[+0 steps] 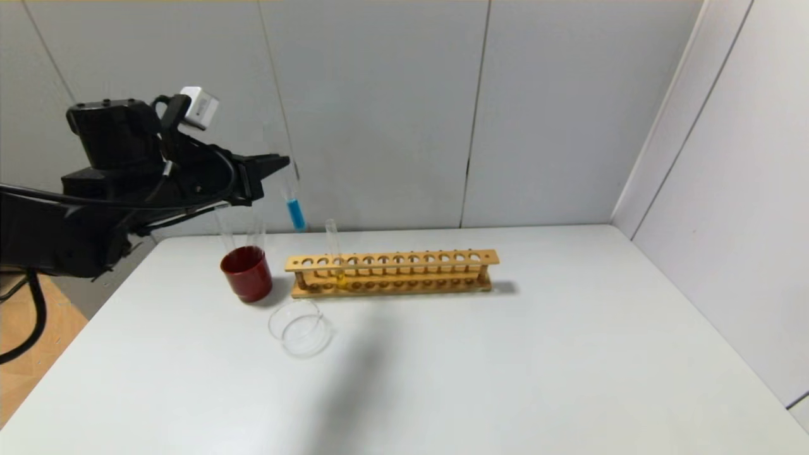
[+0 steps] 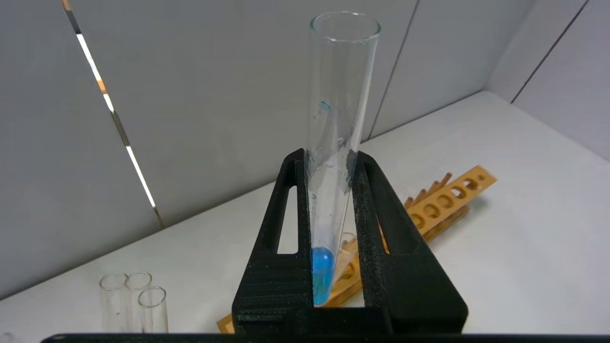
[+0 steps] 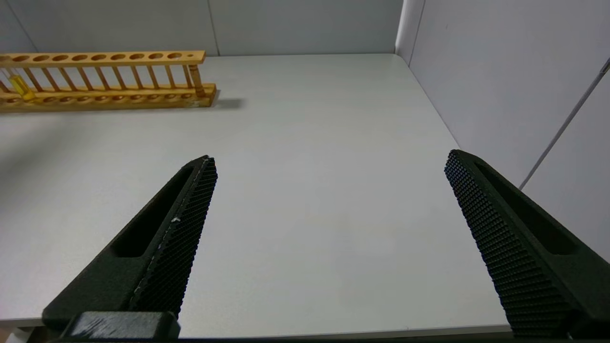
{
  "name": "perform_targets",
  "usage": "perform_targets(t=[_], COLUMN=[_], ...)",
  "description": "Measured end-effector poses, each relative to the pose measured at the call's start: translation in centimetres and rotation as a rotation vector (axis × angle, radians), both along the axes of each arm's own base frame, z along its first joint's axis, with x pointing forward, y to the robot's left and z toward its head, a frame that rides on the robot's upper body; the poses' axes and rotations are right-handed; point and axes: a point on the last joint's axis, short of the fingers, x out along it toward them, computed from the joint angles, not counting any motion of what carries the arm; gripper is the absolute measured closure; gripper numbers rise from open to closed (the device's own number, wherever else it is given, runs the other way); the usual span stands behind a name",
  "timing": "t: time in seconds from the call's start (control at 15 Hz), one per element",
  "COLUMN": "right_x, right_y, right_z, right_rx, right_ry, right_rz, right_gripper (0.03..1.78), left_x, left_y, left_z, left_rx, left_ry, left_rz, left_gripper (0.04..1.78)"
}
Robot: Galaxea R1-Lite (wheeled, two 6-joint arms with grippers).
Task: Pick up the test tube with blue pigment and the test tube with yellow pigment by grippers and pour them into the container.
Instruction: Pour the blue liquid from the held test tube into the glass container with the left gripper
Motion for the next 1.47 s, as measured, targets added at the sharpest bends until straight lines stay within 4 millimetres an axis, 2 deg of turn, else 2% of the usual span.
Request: perform_targets(t=[0.2,0.4,0.6,0.87,1.13,1.47], right_x=[0.0,0.0,0.0,0.0,0.0,0.0], right_y=[0.0,0.0,0.0,0.0,0.0,0.0], right_z=[0.0,0.0,0.0,0.0,0.0,0.0], right_rx=[0.0,0.0,0.0,0.0,0.0,0.0], right_ry=[0.0,0.0,0.0,0.0,0.0,0.0], right_rz=[0.0,0.0,0.0,0.0,0.0,0.0], right_gripper=[0.06,0.06,0.06,0.06,0.06,0.06], left_x=[-2.9,-5.9,-8.4,-10.2,-10.6,-9.7], left_y=[1.2,3.5,5.2,5.3,4.9,3.4], left_z=[2.8,3.7,1.9,-1.6,-4.3,-6.4], left_rx=[0.006,0.068,0.252,0.431,0.563,0.627], left_ry=[-0.022,0.013,0.06,0.085,0.103,0.163], left_rz=[0.031,0.1,0.143,0.101,0.034,-0.035], left_gripper=[1.5,1.5,1.5,1.5,1.5,1.5])
